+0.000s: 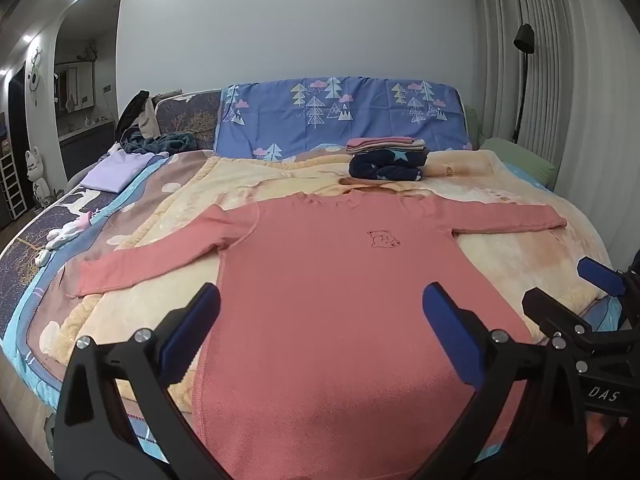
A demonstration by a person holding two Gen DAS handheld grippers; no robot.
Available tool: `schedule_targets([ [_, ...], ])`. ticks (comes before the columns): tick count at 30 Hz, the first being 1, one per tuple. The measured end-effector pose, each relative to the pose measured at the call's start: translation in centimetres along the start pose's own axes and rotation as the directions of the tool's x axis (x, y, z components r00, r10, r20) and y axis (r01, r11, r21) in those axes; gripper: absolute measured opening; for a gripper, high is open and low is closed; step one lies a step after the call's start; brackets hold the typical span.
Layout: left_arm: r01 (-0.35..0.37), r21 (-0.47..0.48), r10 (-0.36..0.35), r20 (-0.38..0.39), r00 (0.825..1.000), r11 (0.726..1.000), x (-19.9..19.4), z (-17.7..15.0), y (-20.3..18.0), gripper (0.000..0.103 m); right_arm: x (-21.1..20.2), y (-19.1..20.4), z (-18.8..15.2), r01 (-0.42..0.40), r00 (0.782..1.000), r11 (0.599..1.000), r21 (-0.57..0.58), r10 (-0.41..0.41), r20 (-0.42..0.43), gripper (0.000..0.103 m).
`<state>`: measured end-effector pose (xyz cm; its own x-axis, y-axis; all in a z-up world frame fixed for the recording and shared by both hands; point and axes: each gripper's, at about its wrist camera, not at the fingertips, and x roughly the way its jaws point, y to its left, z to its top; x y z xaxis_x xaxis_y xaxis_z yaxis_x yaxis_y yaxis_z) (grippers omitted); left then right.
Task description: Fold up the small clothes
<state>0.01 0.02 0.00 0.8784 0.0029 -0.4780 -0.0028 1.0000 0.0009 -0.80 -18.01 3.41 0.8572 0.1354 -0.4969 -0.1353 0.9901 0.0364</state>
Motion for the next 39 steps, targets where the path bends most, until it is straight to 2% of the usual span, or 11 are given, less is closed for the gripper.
schedule_targets([
  [6,-0.014,-0.007,0.014,0.017,1.0,1.0,-0.5,0.0,0.1,0.101,0.1,0.1,0.0,0.003,1.0,1.0,-0.006,-0.003,-0.009,0.102],
  [8,0.001,0.0,-0.001,-0.006,1.0,1.0,0.0,0.0,-0.2,0.101,0.1,0.1,-0.1,0.005,1.0,1.0,-0.007,-0.005,-0.008,0.102],
  [16,0.001,0.015,-0.002,0.008,1.0,1.0,-0.3,0.0,-0.1,0.101,-0.2,0.2,-0.4,0.043,0.999,0.999,0.015,-0.043,0.008,0.102],
  [22,0.031,0.015,-0.031,0.021,0.999,0.999,-0.6,-0.1,-0.3,0.101,-1.4,0.6,-0.4,0.147,0.985,0.989,-0.031,-0.144,0.096,0.102],
  [28,0.046,0.033,-0.047,0.038,0.998,0.998,-1.1,-0.1,-0.7,0.101,-0.7,0.2,-0.3,0.023,0.999,1.0,0.009,-0.023,0.024,0.102],
  [32,0.067,0.021,-0.068,0.061,0.996,0.998,-1.4,0.0,-0.4,0.101,-0.5,0.2,-0.5,0.012,1.0,0.999,0.036,-0.012,0.002,0.102],
  [39,0.045,0.021,-0.046,0.056,0.997,0.999,-1.2,-0.1,-0.4,0.101,-0.4,0.8,-0.5,0.0,1.0,1.0,0.012,0.0,-0.001,0.102],
])
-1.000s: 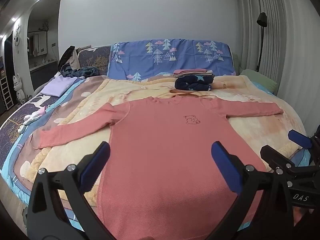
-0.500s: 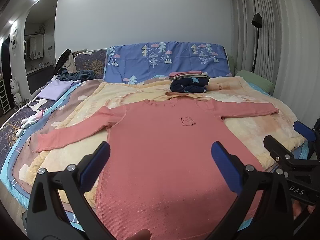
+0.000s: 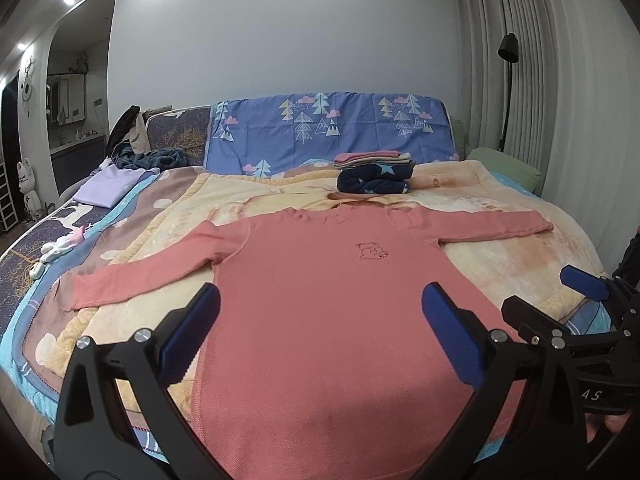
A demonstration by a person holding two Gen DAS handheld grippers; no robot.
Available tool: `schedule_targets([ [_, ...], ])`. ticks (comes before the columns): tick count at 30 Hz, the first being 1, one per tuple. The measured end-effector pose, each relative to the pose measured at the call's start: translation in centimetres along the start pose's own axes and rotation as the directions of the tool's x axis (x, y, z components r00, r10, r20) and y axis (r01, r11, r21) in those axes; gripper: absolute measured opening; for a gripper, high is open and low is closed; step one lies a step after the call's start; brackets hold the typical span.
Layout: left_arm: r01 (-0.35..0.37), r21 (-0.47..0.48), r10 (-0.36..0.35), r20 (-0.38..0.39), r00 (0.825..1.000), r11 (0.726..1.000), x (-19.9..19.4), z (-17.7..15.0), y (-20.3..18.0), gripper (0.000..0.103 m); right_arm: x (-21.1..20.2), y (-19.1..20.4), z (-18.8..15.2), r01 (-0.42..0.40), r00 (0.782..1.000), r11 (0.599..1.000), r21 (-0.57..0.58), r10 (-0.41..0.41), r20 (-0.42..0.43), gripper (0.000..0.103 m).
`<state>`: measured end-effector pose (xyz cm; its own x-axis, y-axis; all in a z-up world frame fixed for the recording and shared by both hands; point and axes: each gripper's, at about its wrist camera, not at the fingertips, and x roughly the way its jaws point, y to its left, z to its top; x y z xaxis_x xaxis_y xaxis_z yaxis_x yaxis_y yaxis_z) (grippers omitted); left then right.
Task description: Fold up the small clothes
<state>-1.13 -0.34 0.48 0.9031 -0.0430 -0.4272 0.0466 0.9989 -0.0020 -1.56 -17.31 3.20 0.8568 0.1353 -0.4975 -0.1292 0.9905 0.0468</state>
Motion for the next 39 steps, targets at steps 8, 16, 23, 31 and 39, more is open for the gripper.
schedule_targets([
  [8,-0.012,-0.011,0.012,-0.013,1.0,1.0,0.3,-0.2,0.4,0.101,0.6,-1.1,0.0,-0.067,0.996,0.992,0.11,0.073,-0.053,0.102],
  [16,-0.011,-0.01,0.011,-0.02,1.0,1.0,0.5,-0.4,0.7,0.101,0.4,-0.6,-0.1,-0.046,0.998,0.997,0.063,0.049,-0.04,0.102],
  [23,-0.016,-0.011,0.016,-0.026,1.0,1.0,0.7,-0.5,0.5,0.101,0.6,-0.8,0.0,-0.058,0.997,0.995,0.075,0.062,-0.049,0.102],
  [31,-0.003,-0.021,0.002,-0.039,0.999,1.0,1.0,-0.7,0.7,0.101,0.7,-0.8,0.0,-0.053,0.997,0.995,0.081,0.057,-0.053,0.102],
  [39,0.01,-0.034,-0.012,-0.054,0.998,0.999,1.4,-1.0,0.9,0.101,1.0,-0.8,-0.2,-0.05,0.997,0.996,0.078,0.055,-0.062,0.102],
])
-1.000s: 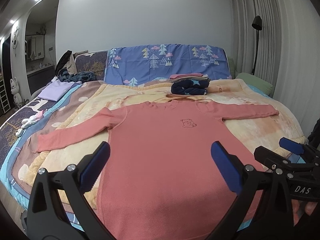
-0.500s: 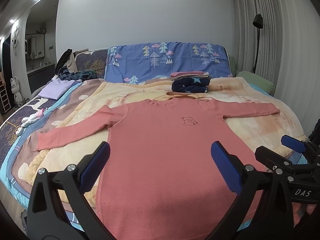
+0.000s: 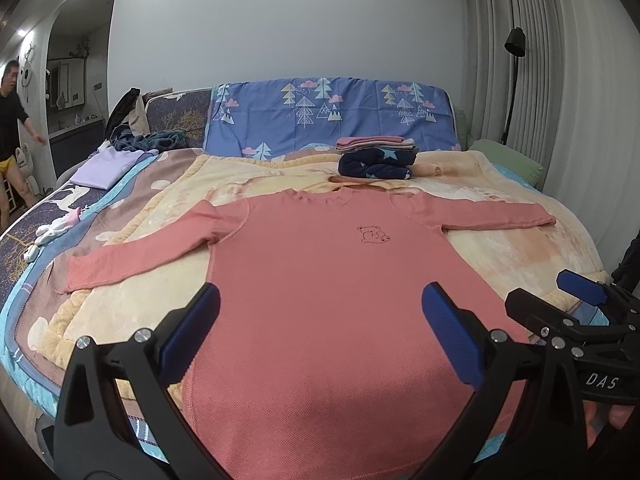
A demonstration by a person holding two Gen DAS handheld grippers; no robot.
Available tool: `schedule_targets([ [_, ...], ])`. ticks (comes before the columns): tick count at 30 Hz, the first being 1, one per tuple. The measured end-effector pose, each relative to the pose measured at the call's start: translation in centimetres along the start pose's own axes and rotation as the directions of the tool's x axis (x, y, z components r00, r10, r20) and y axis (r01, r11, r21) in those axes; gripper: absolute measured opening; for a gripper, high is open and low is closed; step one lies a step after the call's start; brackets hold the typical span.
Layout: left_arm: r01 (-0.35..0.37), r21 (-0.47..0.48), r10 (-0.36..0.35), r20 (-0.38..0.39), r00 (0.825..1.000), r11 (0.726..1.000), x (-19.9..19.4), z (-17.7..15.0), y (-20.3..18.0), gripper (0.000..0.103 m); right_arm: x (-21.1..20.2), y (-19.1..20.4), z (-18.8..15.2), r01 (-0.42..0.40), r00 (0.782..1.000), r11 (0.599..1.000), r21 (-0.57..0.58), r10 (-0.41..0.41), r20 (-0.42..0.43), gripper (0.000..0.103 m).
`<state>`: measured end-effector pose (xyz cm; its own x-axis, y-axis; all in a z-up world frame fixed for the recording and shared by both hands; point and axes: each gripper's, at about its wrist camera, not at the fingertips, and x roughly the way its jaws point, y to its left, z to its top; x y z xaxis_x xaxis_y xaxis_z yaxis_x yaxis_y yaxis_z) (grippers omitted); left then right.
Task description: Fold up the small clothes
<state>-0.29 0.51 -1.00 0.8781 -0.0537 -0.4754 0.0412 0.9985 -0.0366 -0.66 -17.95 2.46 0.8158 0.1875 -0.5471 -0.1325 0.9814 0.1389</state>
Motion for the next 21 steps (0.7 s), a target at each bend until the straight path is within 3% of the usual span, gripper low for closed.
schedule_targets([
  [21,0.032,-0.053,-0.033,-0.027,0.999,0.998,1.5,-0.7,1.7,0.101,1.6,0.6,-0.3,-0.001,1.0,1.0,0.003,0.001,-0.028,0.102],
])
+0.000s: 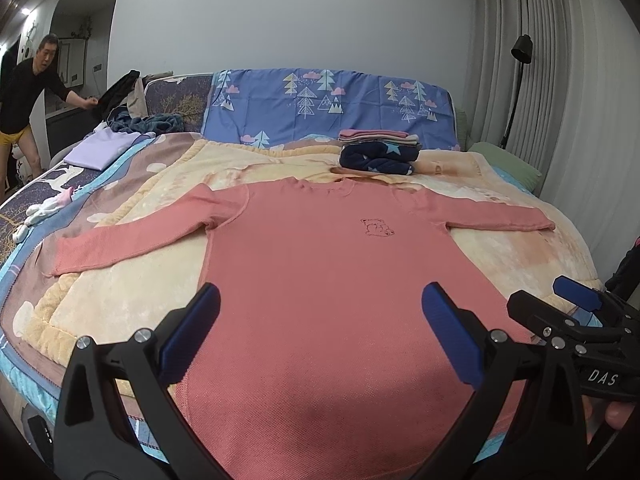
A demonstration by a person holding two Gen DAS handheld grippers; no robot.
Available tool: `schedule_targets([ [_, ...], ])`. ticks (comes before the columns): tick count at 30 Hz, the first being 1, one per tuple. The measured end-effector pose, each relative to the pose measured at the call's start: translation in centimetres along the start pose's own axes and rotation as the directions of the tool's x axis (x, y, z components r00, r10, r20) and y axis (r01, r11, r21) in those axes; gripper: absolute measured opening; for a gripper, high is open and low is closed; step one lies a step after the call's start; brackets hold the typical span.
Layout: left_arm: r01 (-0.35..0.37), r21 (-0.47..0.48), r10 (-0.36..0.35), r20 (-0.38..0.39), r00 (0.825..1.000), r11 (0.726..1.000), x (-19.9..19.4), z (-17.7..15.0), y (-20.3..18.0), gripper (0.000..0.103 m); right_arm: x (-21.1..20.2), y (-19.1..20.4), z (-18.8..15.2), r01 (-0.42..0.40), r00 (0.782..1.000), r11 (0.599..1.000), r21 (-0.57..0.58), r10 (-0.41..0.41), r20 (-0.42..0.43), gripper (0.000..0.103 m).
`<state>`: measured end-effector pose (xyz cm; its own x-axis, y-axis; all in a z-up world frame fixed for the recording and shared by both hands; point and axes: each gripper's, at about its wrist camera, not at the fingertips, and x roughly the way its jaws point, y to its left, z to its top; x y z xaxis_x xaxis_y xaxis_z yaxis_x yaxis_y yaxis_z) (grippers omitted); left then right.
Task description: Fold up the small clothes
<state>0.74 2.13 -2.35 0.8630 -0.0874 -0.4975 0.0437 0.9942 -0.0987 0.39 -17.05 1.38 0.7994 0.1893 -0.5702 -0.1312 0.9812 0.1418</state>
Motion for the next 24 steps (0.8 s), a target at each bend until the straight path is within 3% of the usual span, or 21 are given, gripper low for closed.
schedule_targets([
  [6,-0.001,-0.024,0.001,-0.007,1.0,1.0,1.0,0.1,1.8,0.101,1.4,0.4,0.1,-0.003,1.0,1.0,-0.004,0.003,-0.021,0.102],
  [13,-0.012,-0.157,0.009,-0.019,1.0,0.988,2.5,0.3,6.9,0.101,3.3,1.2,0.5,-0.007,0.999,1.0,-0.008,0.007,-0.037,0.102],
  [15,-0.031,-0.219,0.027,-0.024,0.999,0.975,3.0,0.3,9.3,0.101,4.0,1.4,0.5,-0.007,0.999,1.0,-0.01,0.007,-0.047,0.102],
  [19,-0.068,-0.377,0.052,-0.052,0.997,0.924,4.4,0.0,15.3,0.101,5.5,2.2,0.6,-0.014,0.998,1.0,-0.008,0.013,-0.069,0.102],
  [24,-0.177,-0.46,0.158,-0.08,0.984,0.87,5.5,-0.4,21.8,0.101,7.3,3.1,0.7,-0.025,0.995,1.0,-0.017,0.023,-0.093,0.102],
])
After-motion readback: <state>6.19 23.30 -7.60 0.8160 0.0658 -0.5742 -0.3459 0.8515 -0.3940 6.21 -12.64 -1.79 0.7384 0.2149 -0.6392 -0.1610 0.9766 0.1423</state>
